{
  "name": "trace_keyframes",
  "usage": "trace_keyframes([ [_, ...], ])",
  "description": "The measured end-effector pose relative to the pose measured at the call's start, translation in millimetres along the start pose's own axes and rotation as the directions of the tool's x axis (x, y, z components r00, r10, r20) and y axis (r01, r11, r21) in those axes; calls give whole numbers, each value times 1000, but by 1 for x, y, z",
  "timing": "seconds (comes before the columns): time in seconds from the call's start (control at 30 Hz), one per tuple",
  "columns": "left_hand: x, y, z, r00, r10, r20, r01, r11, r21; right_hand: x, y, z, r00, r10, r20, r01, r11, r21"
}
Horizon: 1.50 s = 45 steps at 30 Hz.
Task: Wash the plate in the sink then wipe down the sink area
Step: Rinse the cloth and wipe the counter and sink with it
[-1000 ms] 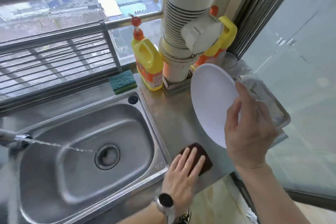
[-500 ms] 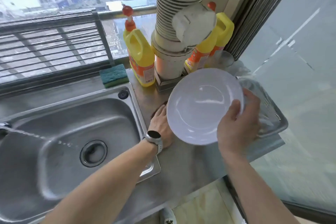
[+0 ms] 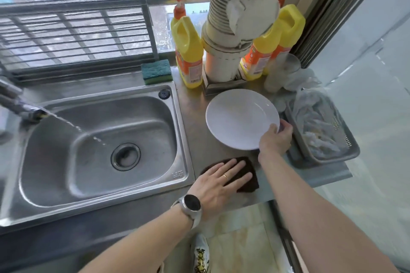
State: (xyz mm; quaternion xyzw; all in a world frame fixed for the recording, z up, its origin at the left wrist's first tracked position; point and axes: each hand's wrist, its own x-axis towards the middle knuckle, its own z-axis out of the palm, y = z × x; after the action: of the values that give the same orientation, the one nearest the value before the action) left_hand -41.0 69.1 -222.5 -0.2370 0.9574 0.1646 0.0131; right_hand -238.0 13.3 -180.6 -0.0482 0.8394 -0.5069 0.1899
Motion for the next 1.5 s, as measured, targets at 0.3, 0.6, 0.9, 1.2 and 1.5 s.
trace_keyframes([
  [0.3, -40, -23, -22, 910, -214, -354, 161, 971, -175, -75, 41, -61, 839, -480, 258, 542, 784, -303],
  [0.6, -129, -93, -35, 609, -664, -433, 633, 736, -239, -189, 114, -33, 382, -498, 779, 919, 295, -262],
  [0.9, -203, -118, -21, 552, -794, -253, 748, 606, -271, -168, 106, -12, 302, -508, 807, 952, 197, -232],
  [1.2, -244, -120, -12, 659, -704, -265, 692, 705, -154, -199, 127, -45, 386, -537, 751, 920, 287, -268],
  [1.5, -340, -152, -22, 547, -729, -412, 751, 645, -143, -385, 159, 55, 68, -587, 807, 994, 109, -5],
])
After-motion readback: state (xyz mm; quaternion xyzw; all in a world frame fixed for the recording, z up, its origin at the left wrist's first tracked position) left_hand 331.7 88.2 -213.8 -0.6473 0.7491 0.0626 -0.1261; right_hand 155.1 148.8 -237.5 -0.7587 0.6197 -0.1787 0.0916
